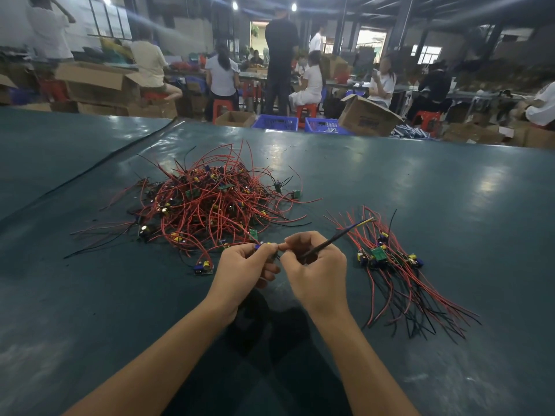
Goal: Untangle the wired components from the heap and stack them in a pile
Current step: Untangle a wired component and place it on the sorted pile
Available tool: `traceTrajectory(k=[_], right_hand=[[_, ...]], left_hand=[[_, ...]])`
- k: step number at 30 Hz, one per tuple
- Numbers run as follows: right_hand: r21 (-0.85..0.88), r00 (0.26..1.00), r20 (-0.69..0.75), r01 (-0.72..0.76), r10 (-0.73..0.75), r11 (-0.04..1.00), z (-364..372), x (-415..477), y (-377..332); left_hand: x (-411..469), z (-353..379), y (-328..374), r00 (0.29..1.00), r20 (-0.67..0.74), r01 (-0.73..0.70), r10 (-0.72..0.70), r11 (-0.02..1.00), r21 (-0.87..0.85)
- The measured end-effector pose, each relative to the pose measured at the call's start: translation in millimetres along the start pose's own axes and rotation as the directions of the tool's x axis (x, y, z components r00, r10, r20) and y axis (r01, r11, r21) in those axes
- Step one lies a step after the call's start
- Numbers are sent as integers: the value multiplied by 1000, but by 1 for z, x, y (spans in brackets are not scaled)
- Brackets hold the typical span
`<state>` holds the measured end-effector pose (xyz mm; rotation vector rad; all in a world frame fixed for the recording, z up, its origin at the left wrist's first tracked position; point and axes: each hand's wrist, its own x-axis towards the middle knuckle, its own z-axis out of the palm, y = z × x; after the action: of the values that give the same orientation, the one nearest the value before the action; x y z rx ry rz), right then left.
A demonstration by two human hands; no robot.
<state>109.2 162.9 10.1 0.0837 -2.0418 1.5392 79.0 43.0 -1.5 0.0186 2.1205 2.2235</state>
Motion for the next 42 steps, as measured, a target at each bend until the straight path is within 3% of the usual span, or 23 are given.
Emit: traceTrajectory(k=[7, 15, 22, 27, 30, 35, 42], right_hand=[[44, 1000, 18, -26, 25, 999, -2, 2, 2], [176, 969, 130, -231, 210, 957, -3, 5, 3], [238, 971, 148, -218, 186, 947, -1, 6, 4], [232, 980, 126, -180, 154, 956, -2, 5, 5], [315, 969, 90, -245, 229, 917, -1, 7, 6], [517, 872, -22, -409, 489, 752, 0, 13, 8], [755, 678, -216, -340, 703, 560, -40, 36, 18]], left_hand=[[1, -3, 5, 998, 49, 33, -35, 999, 28], [3, -6, 10, 994, 11, 111, -111, 969, -220], [1, -5, 15, 977, 28, 215, -213, 970, -117], [1, -3, 16, 982, 37, 190, -187, 974, -124], [2, -4, 16, 984, 63, 172, -164, 973, -156], [0, 0, 15, 996, 81, 57, -46, 990, -131], [2, -8, 19, 998, 53, -8, 13, 996, -90]])
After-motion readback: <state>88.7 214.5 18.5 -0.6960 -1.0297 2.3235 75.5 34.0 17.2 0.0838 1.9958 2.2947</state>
